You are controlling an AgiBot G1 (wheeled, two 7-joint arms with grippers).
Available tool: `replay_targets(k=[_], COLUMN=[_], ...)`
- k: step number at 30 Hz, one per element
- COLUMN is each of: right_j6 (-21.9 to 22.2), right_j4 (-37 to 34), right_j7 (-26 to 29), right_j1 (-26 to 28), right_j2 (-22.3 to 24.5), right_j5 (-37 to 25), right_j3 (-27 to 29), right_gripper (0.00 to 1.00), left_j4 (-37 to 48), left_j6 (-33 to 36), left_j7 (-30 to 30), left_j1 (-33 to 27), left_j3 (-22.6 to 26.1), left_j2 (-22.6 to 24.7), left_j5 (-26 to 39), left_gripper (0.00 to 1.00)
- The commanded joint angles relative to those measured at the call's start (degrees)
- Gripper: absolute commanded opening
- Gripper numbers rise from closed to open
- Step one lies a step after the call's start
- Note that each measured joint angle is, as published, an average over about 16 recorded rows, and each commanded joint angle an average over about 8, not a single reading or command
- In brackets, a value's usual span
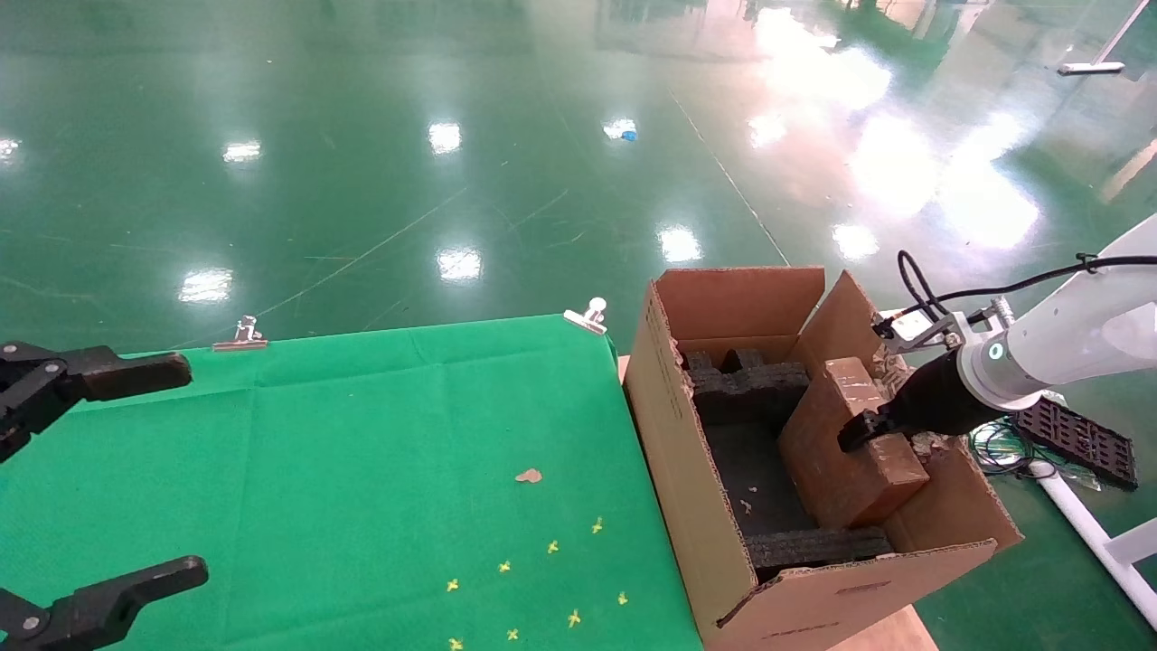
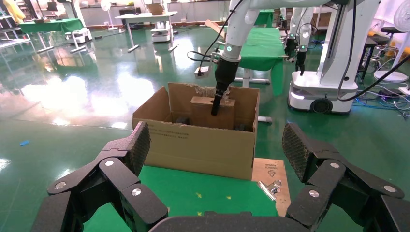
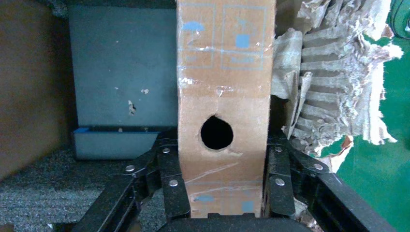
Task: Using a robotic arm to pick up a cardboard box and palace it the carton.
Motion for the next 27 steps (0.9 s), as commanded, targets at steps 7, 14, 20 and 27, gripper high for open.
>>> replay_targets(k=[7,14,20,27], right_j6=[-1.3,-3.5,-6.0,-7.6], right_j4=[-1.6,-2.0,-1.8,-0.2], right_j7=[-1.0,-3.2,-6.4,-10.4], right_j1=[0.6,6.3,15.9,25.2], right_j2=[-0.5,-1.0,-1.3,-0.8], right_j5=[0.2,-0.2,-0.8,-0.9], right_j3=[0.2,0.1,0.0,0.4], right_gripper=[1.0,1.0,1.0,1.0], left_j4=[0.0,0.0,0.0,0.0], left_j6=[0.0,0.0,0.0,0.0], left_j7=[0.0,0.0,0.0,0.0], left_j1=[0.0,0.0,0.0,0.0], left_j3=[0.0,0.0,0.1,0.1], left_j2=[0.0,0.0,0.0,0.0], left_j5=[0.0,0.0,0.0,-0.1], left_gripper=[1.0,1.0,1.0,1.0])
